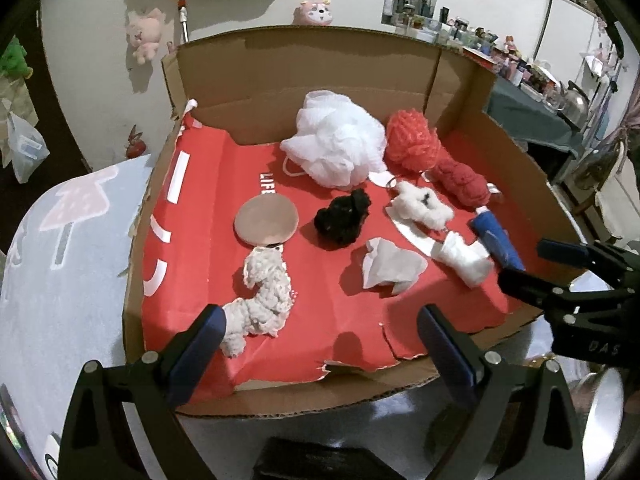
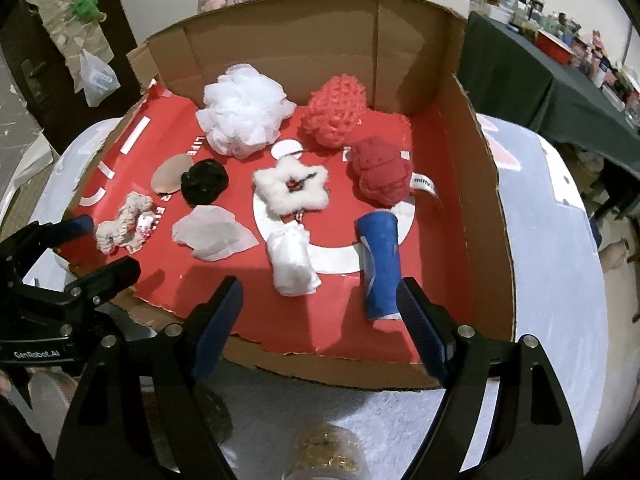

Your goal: Organize soft objects

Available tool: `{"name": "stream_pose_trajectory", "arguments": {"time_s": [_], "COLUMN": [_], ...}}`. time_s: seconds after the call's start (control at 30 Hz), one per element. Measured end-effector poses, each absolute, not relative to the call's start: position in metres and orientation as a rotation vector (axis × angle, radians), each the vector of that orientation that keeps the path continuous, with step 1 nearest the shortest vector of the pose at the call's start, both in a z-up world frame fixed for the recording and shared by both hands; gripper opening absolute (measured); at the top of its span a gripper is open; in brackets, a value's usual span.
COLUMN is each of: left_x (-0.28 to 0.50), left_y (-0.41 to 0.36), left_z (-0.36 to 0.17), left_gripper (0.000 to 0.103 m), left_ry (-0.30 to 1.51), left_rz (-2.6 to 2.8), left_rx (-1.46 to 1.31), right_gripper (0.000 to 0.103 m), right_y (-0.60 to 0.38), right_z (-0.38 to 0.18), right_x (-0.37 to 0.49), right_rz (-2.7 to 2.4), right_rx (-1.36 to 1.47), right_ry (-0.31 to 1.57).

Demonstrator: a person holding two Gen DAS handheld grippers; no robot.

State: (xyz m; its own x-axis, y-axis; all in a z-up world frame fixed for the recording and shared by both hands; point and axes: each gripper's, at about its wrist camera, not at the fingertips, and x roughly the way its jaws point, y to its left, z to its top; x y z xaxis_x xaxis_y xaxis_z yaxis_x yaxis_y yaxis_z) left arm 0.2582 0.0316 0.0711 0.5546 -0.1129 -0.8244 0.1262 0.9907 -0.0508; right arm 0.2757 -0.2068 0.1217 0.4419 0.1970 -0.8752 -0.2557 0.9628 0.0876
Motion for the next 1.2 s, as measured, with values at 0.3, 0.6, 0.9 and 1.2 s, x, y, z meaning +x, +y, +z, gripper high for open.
{"name": "stream_pose_trajectory", "arguments": {"time_s": [0.3,0.6,0.9,1.2], "left_x": [0.2586,0.2586,0.2583,0.2593], "left_y": [0.0361,0.0355,0.034,0.0355], "left_z": [0.0679,0.0674,0.0669,0.0669], "left_gripper": [0.098,0.098,0.098,0.098], "left_ry": [0.954,0.957,0.957,0.956], "left_rz": [-0.113,-0.099,-0.091,-0.084], "left_rx": [0.011,0.03,0.037,0.029], "right_gripper": [0.079,0.079,0.079,0.079], "right_y": [-0.2092,-0.2076,-0.2076,-0.2091], "right_z": [0.1177,0.1167,0.1158,0.1158], "right_x": [0.2708,0.2691,0.2691,0.2688], "right_rz": [0.272,0.266,0.265,0.265], "right_rx": [-0.059,-0.065,-0.066,-0.061], "right_ry": [1.072,1.065,1.07,1.066]}}
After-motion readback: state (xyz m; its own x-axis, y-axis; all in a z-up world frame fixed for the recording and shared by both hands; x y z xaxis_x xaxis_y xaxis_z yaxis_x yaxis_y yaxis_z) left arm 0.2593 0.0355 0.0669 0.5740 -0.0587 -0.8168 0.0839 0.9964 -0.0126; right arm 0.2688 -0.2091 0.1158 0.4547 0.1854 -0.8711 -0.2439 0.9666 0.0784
